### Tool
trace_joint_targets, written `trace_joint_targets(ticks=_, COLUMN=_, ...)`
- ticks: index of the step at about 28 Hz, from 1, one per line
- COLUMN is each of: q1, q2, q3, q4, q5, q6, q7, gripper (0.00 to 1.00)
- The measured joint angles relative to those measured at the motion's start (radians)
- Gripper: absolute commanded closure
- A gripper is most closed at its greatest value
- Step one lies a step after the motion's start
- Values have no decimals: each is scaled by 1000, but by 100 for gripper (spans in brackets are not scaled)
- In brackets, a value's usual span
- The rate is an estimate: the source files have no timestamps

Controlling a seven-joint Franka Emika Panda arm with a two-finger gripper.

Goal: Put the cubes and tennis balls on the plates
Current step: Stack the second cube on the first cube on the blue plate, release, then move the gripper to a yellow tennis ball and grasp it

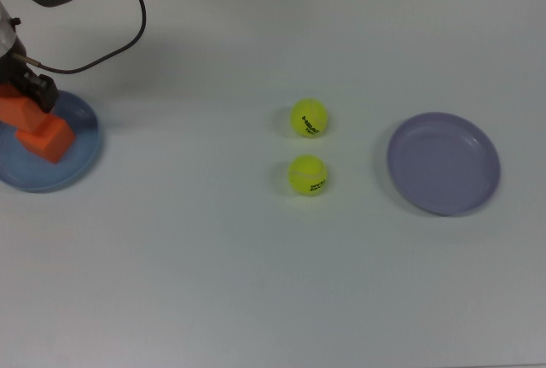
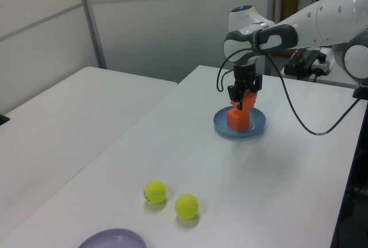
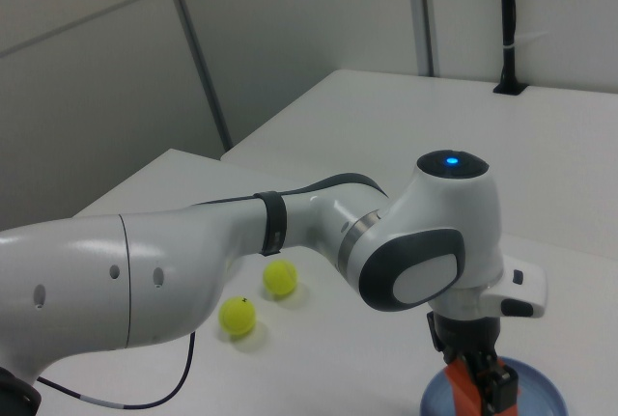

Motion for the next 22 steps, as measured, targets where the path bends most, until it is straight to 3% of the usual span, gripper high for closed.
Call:
trace_joint_targets(ticks=7, q1=4, q2=1, q3=0, q4=0, q5=-3, q6=-4, q7=0, gripper=18)
trace_joint_targets(ticks=10, q1=7, q2=3, q3=0, q4=0, q5=-3, q6=-4, q7=2, gripper=0)
trace_joint_targets(ticks=16, q1=11, q2=-4, q3=3, q4=23, q5=-3, q6=-6, q7=2, gripper=0)
trace_joint_targets(ticks=22, q1=15, q2=-75, q3=10, q4=92, q5=6, q6=-127, q7=-5, gripper=0)
